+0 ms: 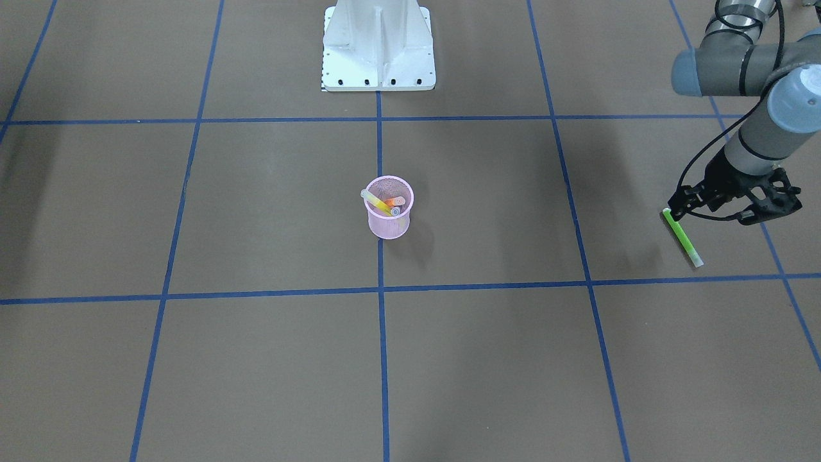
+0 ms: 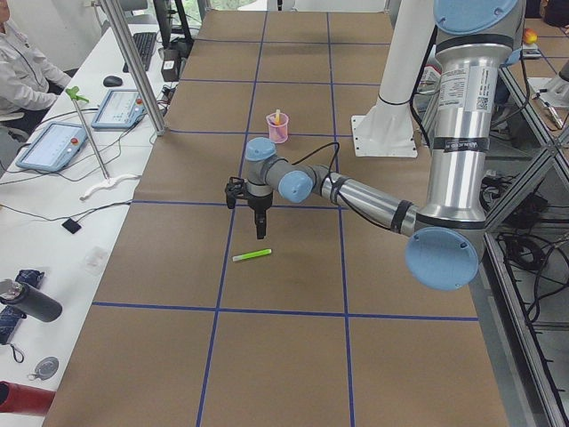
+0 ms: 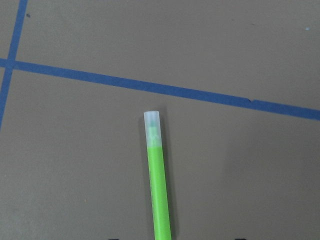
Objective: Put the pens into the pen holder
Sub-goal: 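Move the left gripper to the green pen and grasp it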
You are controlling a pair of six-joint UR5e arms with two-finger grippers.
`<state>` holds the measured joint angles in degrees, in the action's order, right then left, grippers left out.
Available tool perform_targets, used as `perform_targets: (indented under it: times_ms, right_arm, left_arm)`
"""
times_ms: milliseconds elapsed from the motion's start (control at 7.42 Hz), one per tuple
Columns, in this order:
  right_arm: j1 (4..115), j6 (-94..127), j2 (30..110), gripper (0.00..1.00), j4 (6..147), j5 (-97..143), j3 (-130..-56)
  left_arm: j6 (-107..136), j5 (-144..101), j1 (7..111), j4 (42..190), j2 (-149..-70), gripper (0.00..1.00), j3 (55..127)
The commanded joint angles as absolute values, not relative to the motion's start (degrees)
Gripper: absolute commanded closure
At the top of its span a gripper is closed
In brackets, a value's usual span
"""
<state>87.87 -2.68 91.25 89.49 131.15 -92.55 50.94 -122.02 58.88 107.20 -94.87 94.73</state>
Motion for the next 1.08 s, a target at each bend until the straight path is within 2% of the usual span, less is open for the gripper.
perform_targets:
  times_ms: [0, 404, 673, 943]
  right_arm:
    - [87.9, -2.7, 91.4, 0.00, 89.4, 131.3, -92.5]
    - [87.9, -2.5, 91.3, 0.00, 89.4, 131.3, -92.5]
    - [87.9, -2.5, 91.2, 0.00, 89.4, 131.2, -92.5]
    - [87.9, -2.4, 91.1, 0.00, 89.4, 131.2, -92.5]
  left_arm:
    - [49.2, -122.8, 59.7, 112.0, -99.3, 0.22, 86.3]
    - [40.4, -124.9, 60.6, 112.3, -99.1, 0.29, 83.9]
    - [40.6, -126.3, 60.6, 119.8, -99.2, 0.31, 79.0]
    - [42.2, -126.8, 60.6, 121.1, -99.3, 0.38, 78.1]
